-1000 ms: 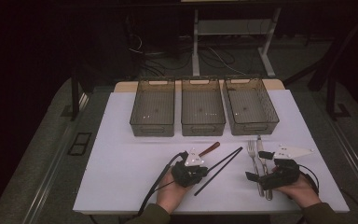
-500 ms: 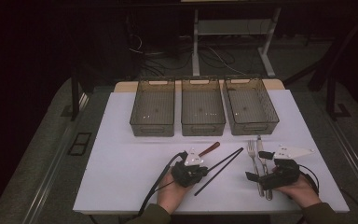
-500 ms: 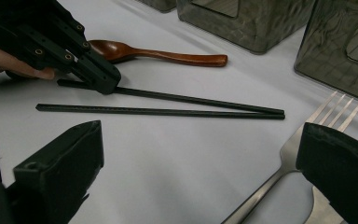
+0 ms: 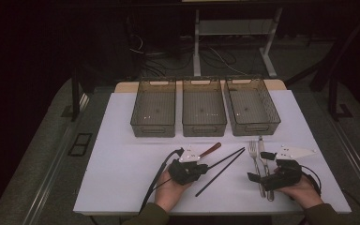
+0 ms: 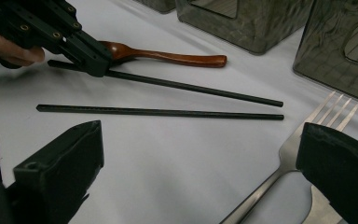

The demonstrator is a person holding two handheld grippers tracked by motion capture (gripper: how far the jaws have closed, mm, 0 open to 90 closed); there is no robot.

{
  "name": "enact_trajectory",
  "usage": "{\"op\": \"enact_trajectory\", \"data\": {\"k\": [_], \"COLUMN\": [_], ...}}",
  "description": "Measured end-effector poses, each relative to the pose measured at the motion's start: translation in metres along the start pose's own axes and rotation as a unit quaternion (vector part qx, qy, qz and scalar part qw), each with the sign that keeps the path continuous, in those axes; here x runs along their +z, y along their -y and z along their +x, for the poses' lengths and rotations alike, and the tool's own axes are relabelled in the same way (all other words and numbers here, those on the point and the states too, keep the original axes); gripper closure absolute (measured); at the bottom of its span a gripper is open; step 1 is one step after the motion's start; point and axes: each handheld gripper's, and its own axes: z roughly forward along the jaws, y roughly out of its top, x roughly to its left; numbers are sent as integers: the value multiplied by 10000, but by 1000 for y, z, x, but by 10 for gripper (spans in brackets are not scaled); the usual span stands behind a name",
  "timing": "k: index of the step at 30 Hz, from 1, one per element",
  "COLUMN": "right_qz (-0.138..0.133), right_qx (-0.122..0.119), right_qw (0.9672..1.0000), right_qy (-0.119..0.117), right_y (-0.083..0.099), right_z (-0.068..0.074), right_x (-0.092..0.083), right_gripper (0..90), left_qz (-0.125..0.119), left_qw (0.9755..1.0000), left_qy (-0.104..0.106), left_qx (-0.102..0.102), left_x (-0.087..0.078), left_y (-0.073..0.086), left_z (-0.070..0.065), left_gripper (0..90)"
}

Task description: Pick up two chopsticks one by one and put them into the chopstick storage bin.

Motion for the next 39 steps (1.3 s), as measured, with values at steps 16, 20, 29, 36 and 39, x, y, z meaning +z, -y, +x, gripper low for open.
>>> {"op": "enact_trajectory", "data": {"k": [16,20,29,36,39], "right_qz": [-6,4,-9,-19,-23], "right_qx": [11,-3,-24,-32,-30], "right_qw": [10000,10000,10000,10000,10000], "right_qy": [-4,0,9,9,15], "right_y": [0,0,1,1,1], "right_z": [0,0,0,-1,-1], "right_x": [0,0,0,0,0], "right_gripper": [2,2,2,2,2], "left_qz": [-198,-265,-347,-422,-470], "left_qw": [9995,9992,9987,9983,9983], "left_qy": [201,257,305,293,259], "left_qx": [162,155,199,259,245], "left_x": [-28,-37,-53,-69,-75], "left_y": [-2,-2,-3,-3,-3], "left_z": [16,19,27,37,40], "left_gripper": [847,846,846,846,847]}}
